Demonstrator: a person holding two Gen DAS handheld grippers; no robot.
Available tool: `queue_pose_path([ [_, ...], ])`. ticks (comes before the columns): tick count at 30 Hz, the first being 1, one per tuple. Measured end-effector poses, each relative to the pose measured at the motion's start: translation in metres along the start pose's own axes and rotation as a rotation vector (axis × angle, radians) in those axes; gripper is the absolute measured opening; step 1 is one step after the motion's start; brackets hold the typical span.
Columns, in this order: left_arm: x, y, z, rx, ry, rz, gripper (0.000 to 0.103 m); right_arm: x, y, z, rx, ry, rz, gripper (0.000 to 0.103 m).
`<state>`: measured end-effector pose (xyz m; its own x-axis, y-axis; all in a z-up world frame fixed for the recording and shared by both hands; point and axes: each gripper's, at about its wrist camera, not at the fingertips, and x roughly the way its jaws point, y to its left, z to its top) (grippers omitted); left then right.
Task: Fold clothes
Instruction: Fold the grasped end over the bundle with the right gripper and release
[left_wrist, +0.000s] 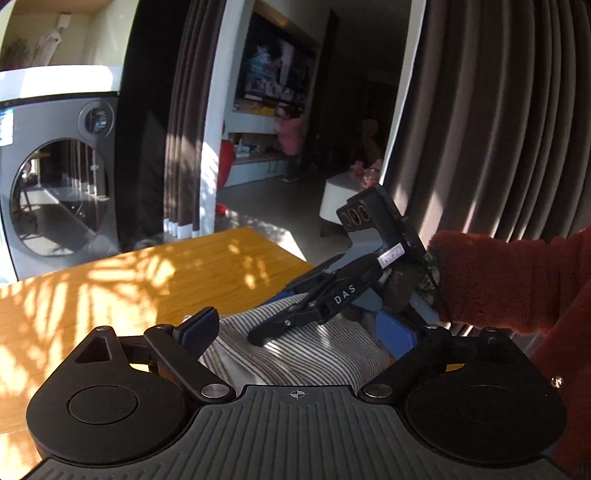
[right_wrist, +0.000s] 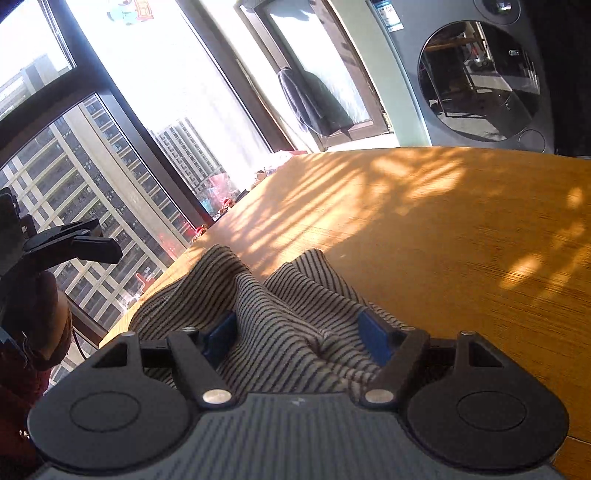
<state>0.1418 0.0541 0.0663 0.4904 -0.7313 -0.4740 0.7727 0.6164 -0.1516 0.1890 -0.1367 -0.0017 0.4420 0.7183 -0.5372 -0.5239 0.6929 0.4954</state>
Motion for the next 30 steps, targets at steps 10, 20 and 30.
queue_pose_path([
  [10,0.072,0.018,-0.007,-0.038,0.13,0.098,0.093,-0.054,0.044,0.001,-0.143,-0.141,-0.327,0.071],
  [20,0.101,0.082,-0.008,-0.28,0.181,0.141,0.099,-0.037,0.028,-0.025,-0.213,-0.073,-0.628,0.055],
  [30,0.095,0.076,-0.011,-0.286,0.179,0.17,0.101,-0.046,0.058,-0.027,-0.147,-0.149,-0.424,0.055],
])
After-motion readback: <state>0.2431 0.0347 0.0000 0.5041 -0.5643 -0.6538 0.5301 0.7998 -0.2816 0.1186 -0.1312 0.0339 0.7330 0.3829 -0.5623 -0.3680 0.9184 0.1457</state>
